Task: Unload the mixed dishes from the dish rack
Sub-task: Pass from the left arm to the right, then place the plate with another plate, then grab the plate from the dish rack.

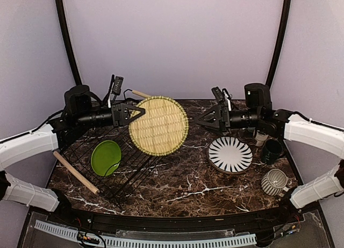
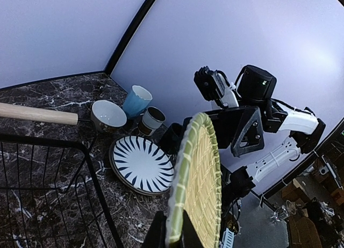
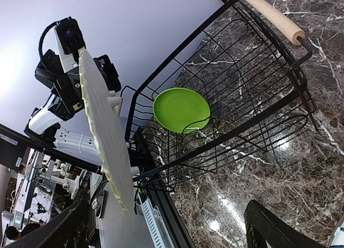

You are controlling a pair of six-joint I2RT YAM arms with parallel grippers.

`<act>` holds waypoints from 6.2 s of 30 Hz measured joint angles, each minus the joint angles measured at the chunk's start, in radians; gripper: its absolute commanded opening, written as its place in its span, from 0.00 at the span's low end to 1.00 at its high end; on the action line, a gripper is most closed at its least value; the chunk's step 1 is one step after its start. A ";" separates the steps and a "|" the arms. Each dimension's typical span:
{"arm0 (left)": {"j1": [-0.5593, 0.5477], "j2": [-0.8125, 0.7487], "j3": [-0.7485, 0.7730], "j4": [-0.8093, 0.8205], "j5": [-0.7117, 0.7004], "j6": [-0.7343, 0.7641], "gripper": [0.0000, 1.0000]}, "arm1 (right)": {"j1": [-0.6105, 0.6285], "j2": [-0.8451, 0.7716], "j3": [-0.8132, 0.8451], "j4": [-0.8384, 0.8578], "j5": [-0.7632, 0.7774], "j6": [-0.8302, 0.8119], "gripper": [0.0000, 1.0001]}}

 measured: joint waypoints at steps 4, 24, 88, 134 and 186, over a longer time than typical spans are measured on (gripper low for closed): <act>-0.047 0.047 0.000 0.034 -0.013 -0.010 0.01 | 0.026 0.040 0.002 0.038 0.000 0.018 0.81; -0.109 0.143 0.014 0.067 -0.039 -0.063 0.05 | 0.047 0.072 -0.016 0.185 -0.042 0.075 0.00; -0.112 0.004 0.148 -0.373 -0.222 0.339 0.98 | -0.622 -0.256 -0.292 -0.436 0.130 -0.179 0.00; -0.112 -0.031 0.158 -0.507 -0.420 0.392 0.99 | -0.562 -0.042 -0.315 -0.349 0.226 -0.217 0.81; 0.099 0.163 0.189 -1.087 -0.848 0.584 0.66 | -0.469 -0.192 -0.152 -0.519 0.311 -0.268 0.99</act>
